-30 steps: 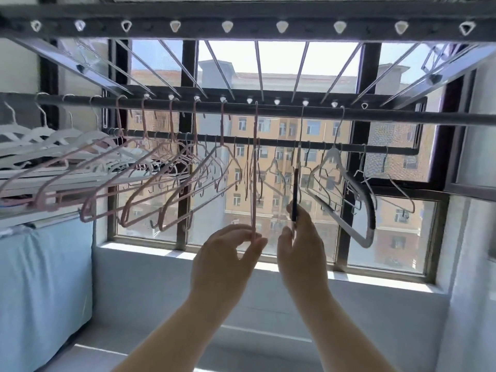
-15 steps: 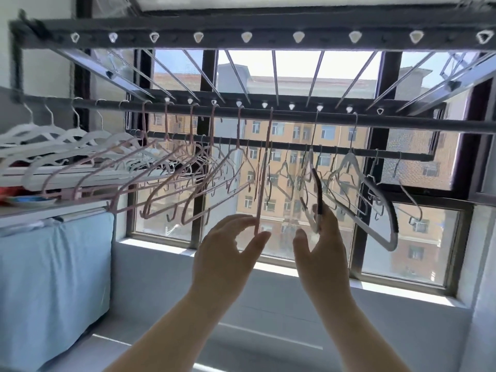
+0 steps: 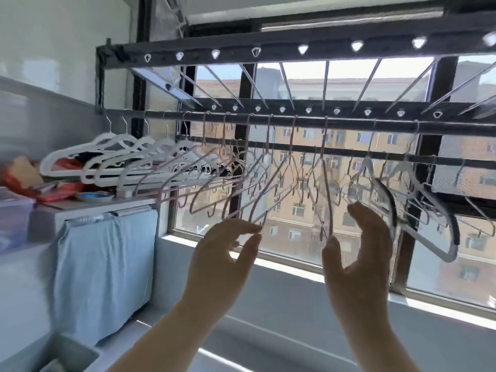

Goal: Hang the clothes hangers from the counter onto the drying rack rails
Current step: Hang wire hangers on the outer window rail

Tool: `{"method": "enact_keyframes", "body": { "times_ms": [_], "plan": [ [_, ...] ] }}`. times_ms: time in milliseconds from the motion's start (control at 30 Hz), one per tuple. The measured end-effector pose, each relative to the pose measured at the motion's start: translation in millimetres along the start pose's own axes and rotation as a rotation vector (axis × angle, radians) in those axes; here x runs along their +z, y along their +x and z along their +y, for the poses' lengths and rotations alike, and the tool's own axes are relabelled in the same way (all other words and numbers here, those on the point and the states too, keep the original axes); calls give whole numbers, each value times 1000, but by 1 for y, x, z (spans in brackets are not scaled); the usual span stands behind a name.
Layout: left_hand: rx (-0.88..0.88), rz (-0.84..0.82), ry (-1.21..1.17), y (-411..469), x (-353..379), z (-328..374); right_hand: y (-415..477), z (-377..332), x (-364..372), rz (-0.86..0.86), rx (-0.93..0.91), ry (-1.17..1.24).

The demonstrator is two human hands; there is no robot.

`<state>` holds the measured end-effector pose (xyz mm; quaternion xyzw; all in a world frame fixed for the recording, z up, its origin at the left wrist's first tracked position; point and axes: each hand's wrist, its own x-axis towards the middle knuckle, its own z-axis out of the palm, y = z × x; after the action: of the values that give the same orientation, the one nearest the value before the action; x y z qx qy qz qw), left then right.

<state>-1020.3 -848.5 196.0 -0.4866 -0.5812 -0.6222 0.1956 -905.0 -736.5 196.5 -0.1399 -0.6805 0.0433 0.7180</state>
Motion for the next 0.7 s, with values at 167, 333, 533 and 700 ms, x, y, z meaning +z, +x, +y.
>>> {"method": "enact_keyframes", "body": {
  "times_ms": [167, 333, 533, 700],
  "plan": [
    [-39, 37, 50, -9, -37, -27, -22, -25, 34, -3, 5, 127],
    [-121, 116, 87, -17, -71, -56, -50, -54, 76, -90, -50, 261],
    [-147, 184, 112, 2, -104, -103, -67, -75, 136, -144, -80, 392],
    [-86, 222, 124, 39, -119, -134, -66, -92, 172, -56, -100, 475]
  ]
}}
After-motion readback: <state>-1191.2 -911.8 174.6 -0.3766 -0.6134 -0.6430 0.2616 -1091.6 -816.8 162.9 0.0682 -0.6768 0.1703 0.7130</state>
